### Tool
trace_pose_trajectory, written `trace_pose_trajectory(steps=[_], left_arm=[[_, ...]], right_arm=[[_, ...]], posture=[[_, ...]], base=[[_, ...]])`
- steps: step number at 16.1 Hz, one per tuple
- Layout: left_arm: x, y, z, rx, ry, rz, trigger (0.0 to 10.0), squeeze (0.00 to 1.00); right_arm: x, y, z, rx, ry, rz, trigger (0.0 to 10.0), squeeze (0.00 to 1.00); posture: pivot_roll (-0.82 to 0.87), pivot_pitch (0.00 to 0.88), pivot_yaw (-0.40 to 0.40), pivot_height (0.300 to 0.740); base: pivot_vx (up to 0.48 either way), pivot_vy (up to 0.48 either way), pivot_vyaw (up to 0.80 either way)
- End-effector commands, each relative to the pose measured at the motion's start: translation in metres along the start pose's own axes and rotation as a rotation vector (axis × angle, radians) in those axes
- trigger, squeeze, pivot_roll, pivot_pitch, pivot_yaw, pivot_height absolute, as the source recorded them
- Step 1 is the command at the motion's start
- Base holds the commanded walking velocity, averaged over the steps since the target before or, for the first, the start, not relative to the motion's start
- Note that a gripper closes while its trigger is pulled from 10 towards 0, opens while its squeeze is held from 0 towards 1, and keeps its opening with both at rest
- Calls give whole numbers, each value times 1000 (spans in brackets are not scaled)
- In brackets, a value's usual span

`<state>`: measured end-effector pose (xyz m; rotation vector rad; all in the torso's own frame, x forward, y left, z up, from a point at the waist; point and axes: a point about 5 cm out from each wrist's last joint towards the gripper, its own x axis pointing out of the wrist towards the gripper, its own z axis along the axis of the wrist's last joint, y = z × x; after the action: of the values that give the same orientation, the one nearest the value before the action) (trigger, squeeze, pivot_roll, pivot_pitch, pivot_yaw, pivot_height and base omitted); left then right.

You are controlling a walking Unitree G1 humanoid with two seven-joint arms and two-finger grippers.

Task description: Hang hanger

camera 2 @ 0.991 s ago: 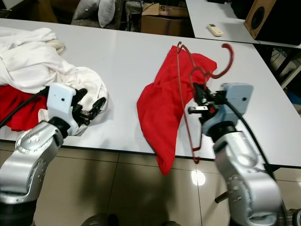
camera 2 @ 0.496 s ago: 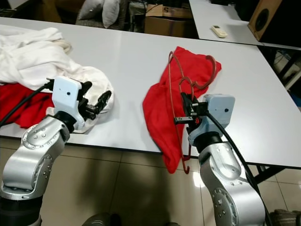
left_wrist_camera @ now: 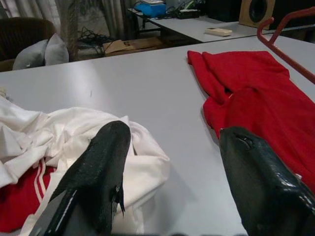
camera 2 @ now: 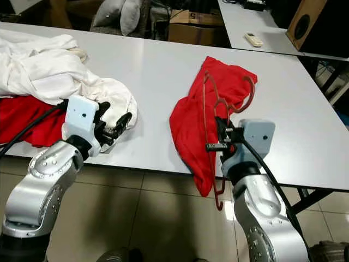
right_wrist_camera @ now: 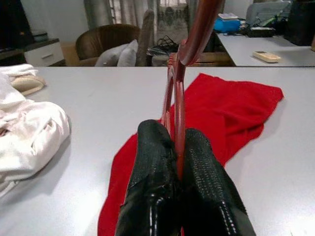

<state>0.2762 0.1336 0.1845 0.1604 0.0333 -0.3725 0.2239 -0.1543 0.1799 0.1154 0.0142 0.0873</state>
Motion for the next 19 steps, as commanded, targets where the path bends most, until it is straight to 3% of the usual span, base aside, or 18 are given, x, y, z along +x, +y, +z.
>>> trace_pose_trajectory(steps=[1, 19], left_arm=[[-2, -2, 0, 2, 7, -1, 10000, 0], [-2, -6, -1, 9, 13, -6, 10000, 0]], right_arm=[[-1, -3, 1, -5, -15, -20, 10000, 0], [-4, -3, -8, 31, 7, -28, 10000, 0]], posture=[[5, 52, -12, 740], [1, 53, -16, 740]], base=[[0, 244, 0], [0, 267, 0]])
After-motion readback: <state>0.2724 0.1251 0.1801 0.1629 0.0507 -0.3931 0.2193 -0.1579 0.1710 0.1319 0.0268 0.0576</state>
